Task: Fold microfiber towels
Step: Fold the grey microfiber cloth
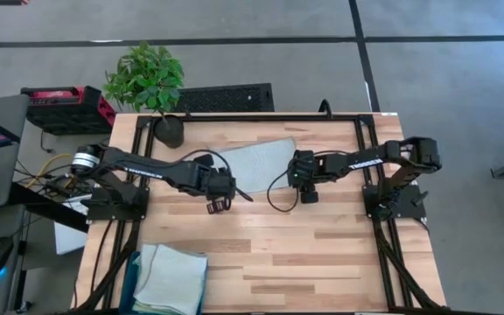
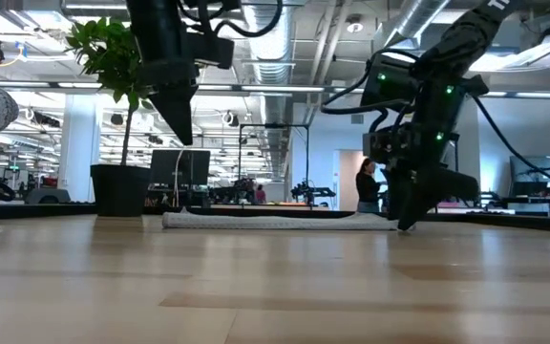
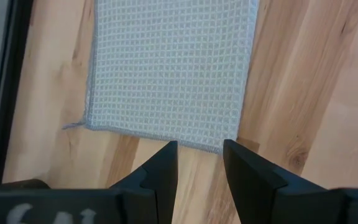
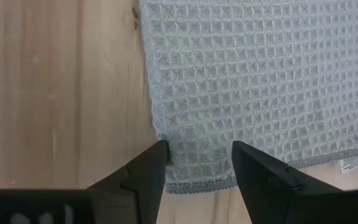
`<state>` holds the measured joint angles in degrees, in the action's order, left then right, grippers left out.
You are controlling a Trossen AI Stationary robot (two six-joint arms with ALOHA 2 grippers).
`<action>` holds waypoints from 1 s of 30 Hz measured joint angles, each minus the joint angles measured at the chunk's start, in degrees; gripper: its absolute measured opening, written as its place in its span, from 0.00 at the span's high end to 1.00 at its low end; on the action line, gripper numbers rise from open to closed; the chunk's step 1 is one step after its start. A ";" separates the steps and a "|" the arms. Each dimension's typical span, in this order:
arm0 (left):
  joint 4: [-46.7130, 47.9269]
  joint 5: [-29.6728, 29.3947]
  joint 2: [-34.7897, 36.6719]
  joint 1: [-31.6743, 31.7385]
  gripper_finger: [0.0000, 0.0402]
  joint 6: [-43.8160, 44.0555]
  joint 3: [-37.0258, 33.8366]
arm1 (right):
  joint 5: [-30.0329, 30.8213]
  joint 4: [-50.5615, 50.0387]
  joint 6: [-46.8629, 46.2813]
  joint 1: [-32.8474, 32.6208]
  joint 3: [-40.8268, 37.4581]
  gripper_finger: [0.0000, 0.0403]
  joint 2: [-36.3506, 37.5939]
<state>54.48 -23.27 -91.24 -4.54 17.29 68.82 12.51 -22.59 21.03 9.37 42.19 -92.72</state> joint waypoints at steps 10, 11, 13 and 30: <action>0.50 0.09 1.09 0.00 0.70 0.82 0.00 | -1.72 -0.13 -2.58 2.63 -0.13 0.69 -0.17; 0.50 0.11 1.11 0.00 0.70 0.81 0.00 | -2.69 -0.18 -2.60 3.16 -0.15 0.73 -0.17; 0.52 0.19 1.11 0.00 0.70 0.81 0.00 | -4.87 -0.31 -2.59 4.12 -0.15 0.81 -0.17; 6.10 0.01 3.01 -5.48 0.70 9.96 0.02 | -5.04 0.50 4.14 3.81 15.18 0.98 -1.82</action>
<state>60.58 -23.26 -88.24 -10.02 27.25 68.84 7.48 -22.09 25.17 13.17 57.38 -94.54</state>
